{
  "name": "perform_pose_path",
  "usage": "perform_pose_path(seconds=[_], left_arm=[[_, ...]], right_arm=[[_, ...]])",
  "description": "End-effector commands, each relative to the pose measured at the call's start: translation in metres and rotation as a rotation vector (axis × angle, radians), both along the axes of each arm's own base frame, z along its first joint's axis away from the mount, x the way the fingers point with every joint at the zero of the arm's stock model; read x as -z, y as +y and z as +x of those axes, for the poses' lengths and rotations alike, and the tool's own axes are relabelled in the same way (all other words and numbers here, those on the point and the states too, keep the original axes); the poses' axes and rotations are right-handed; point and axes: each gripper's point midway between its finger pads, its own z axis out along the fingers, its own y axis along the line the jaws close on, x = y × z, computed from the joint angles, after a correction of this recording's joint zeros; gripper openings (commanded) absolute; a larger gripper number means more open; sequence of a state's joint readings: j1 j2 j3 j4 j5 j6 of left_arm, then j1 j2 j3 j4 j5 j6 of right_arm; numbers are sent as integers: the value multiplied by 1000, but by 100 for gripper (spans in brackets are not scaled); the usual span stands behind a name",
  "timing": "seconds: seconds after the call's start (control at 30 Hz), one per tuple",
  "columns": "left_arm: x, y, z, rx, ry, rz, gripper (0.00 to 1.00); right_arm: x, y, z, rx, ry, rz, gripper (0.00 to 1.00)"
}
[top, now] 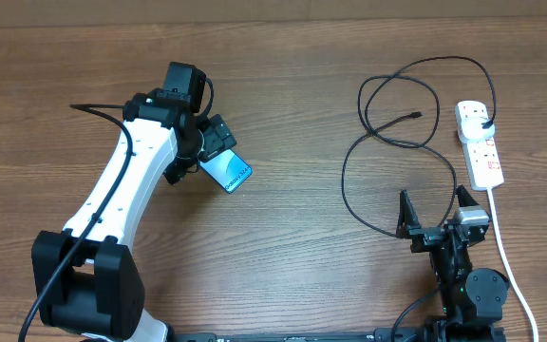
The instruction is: Plug charger to phone and switch on socket
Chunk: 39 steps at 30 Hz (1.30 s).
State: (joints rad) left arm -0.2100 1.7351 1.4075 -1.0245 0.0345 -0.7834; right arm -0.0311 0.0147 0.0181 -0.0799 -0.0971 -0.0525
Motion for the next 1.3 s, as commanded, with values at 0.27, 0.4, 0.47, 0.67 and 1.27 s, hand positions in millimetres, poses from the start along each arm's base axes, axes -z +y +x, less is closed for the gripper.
perform_pose_path(seconds=[0.27, 0.4, 0.47, 0.67, 1.27], left_arm=[[-2, -3, 5, -29, -4, -19, 100], [-2, -3, 3, -29, 2, -17, 100], [-1, -2, 2, -29, 8, -16, 100], [-1, -2, 2, -30, 8, -16, 100], [-14, -11, 40, -234, -133, -117, 100]], right_arm=[[1, -1, 0, 3, -5, -1, 100], [1, -1, 0, 3, -5, -1, 100], [1, -1, 0, 3, -5, -1, 100], [1, -1, 0, 3, -5, -1, 100], [1, -1, 0, 3, -5, -1, 100]])
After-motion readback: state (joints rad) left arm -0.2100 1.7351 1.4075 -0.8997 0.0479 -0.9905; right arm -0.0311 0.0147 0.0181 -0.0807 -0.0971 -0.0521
